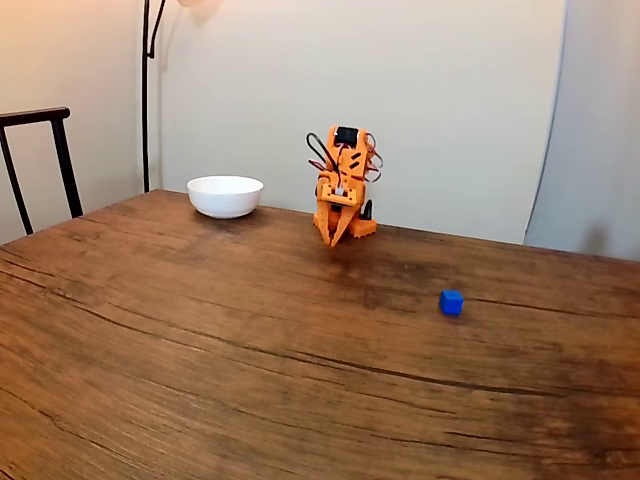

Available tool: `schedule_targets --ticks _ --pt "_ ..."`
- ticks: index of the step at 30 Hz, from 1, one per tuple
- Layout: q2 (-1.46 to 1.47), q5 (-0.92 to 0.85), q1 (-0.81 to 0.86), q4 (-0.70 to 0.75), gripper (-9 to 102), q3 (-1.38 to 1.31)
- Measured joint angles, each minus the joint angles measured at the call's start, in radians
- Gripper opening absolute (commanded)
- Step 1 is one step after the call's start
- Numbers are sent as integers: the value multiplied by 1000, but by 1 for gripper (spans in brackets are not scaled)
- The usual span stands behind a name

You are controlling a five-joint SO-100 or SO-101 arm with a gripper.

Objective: Grasp the cube and drop it in the bowl

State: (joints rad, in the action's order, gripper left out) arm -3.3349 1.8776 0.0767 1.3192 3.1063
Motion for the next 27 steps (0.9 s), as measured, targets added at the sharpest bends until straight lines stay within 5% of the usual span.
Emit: schedule_targets --ticks 15,27 --pt "3 -5 -101 -40 -1 8" --pt "15 -130 -328 -334 -1 12"
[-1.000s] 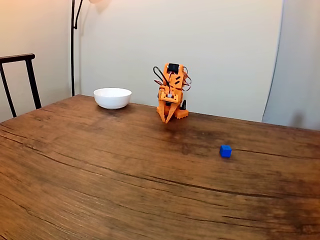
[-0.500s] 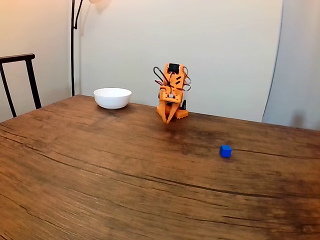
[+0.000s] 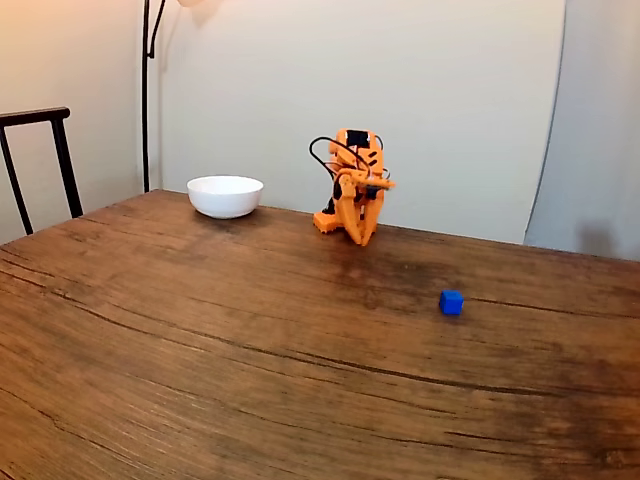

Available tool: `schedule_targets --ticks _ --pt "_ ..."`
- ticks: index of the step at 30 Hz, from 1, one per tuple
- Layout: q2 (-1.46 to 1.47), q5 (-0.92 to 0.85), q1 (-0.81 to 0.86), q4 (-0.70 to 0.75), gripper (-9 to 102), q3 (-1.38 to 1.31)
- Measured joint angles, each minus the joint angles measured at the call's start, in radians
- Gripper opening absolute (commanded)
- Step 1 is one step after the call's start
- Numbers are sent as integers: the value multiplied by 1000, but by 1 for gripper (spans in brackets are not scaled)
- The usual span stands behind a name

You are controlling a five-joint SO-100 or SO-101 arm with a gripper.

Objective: Grasp the cube and drop it in the bowl

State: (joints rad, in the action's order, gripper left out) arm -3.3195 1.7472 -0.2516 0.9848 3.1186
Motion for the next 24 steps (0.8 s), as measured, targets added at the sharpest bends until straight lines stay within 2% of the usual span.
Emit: schedule_targets --ticks 9,15,24 --pt "0 -64 -80 -213 0 -6" --pt "2 -58 -95 -229 0 -83" --pt "2 41 -86 -206 0 -229"
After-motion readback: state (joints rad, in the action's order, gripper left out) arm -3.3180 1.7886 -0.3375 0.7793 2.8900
